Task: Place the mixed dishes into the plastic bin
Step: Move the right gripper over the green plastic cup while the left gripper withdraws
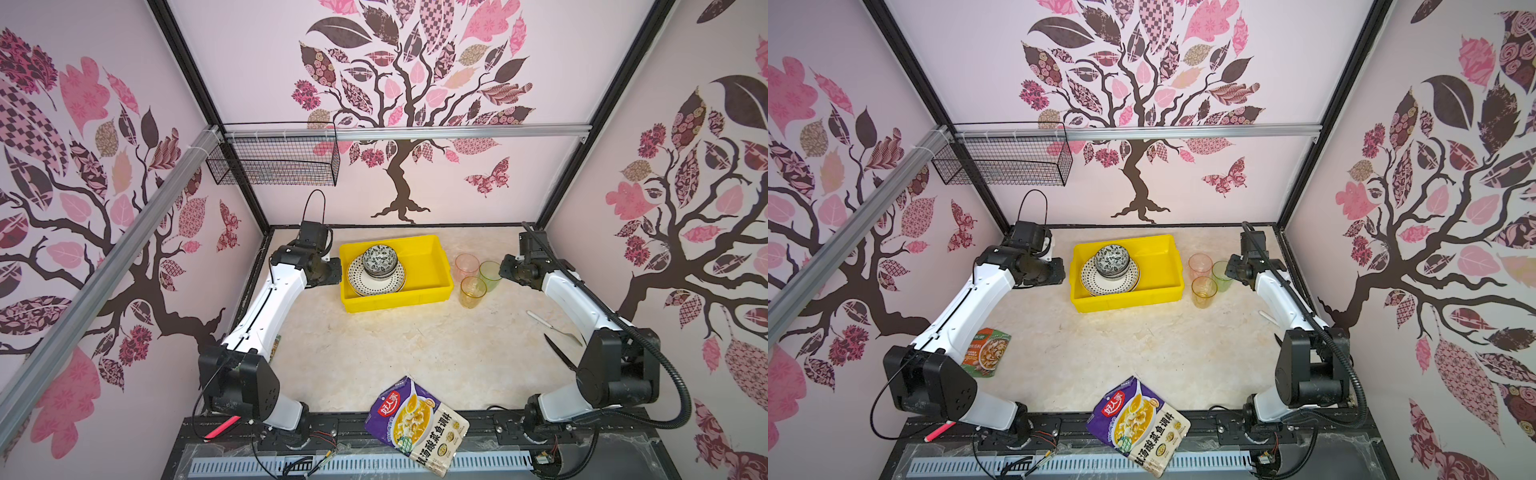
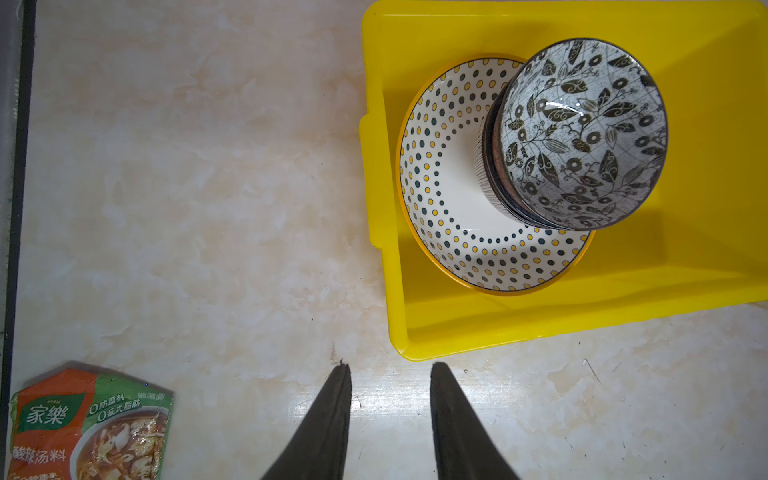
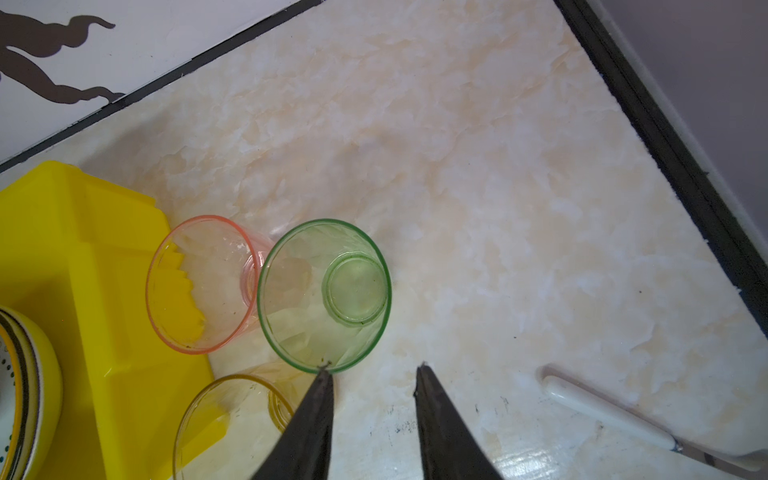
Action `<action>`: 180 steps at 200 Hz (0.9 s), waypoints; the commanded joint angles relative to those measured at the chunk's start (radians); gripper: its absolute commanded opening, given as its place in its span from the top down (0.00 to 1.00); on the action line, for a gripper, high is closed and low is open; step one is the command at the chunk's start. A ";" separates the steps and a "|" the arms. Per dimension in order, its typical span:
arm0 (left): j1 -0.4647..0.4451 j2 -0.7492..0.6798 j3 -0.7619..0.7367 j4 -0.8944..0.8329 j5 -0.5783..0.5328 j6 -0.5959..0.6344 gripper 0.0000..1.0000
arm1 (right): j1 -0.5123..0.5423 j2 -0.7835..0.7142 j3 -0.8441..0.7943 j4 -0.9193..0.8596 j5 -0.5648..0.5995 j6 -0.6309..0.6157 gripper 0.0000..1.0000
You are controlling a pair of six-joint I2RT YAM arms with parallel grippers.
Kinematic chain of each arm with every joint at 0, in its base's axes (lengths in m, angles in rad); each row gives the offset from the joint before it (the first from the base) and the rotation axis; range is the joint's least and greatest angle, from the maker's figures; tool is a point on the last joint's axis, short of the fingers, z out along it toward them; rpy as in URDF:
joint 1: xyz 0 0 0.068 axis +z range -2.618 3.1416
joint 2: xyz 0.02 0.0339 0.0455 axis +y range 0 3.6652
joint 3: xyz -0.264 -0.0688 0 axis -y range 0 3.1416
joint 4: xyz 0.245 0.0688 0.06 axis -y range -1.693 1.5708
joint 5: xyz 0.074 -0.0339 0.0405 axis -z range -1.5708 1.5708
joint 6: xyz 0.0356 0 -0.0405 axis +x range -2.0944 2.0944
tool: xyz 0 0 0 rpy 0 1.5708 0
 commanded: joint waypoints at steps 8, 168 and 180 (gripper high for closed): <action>0.010 -0.019 0.021 0.001 0.011 0.011 0.64 | -0.009 0.068 0.046 -0.008 -0.009 0.009 0.65; 0.031 -0.005 0.007 0.003 0.016 0.014 0.64 | -0.009 0.227 0.119 -0.007 0.040 -0.020 0.73; 0.031 -0.006 0.007 0.002 0.018 0.011 0.64 | -0.010 0.235 0.122 -0.008 0.034 -0.022 0.73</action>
